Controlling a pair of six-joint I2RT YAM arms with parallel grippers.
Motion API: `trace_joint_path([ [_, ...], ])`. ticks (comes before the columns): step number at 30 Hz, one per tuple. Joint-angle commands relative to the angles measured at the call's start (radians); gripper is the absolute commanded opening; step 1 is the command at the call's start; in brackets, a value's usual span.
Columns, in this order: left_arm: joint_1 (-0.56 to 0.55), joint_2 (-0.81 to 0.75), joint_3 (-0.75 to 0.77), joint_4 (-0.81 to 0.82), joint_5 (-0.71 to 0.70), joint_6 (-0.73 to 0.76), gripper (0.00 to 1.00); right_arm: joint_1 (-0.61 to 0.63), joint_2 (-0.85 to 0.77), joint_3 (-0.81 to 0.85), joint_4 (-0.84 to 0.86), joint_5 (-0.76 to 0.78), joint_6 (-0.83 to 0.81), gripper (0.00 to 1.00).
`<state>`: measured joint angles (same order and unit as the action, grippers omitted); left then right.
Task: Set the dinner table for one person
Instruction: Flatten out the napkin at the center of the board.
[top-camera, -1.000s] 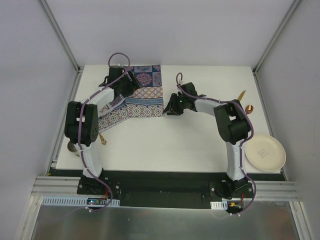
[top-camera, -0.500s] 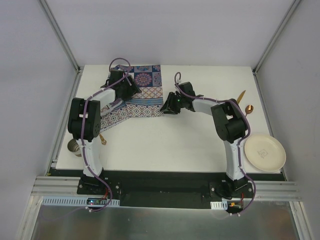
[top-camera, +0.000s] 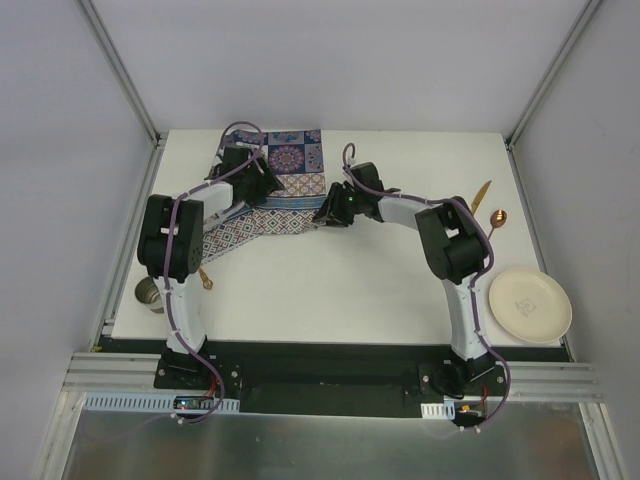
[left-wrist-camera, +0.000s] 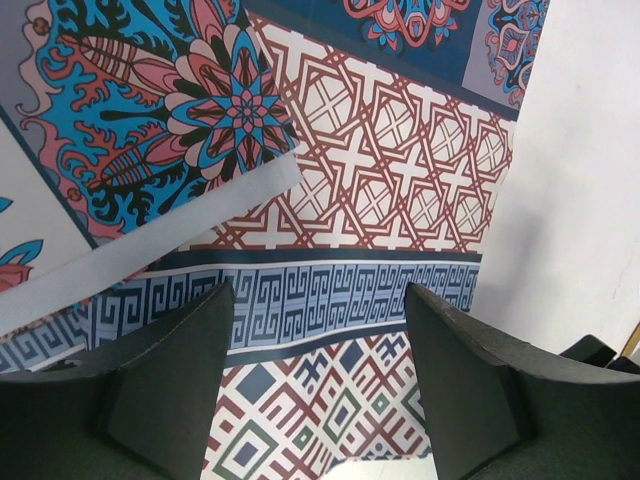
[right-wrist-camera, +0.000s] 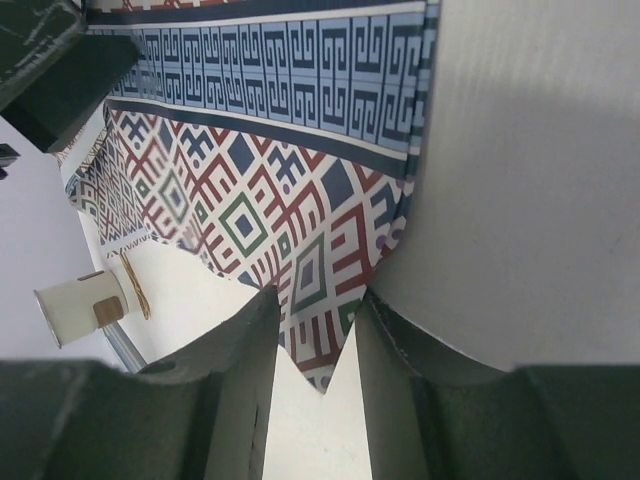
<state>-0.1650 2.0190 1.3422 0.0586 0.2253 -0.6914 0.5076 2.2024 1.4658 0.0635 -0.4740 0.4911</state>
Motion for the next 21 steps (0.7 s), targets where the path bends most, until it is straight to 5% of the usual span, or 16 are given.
trace_joint_path([
  [1, -0.018, 0.030, -0.026, 0.056, -0.004, -0.025, 0.68, 0.014, 0.056, 0.050, -0.059, 0.023, -0.006, 0.39],
  [14, -0.022, 0.035, -0.041, 0.075, -0.004, -0.030, 0.67, 0.016, 0.112, 0.139, -0.059, 0.014, 0.017, 0.03],
  [21, -0.033, 0.017, -0.035, 0.075, 0.002, -0.027, 0.67, -0.003, 0.066, 0.116, -0.102, 0.026, -0.017, 0.01],
])
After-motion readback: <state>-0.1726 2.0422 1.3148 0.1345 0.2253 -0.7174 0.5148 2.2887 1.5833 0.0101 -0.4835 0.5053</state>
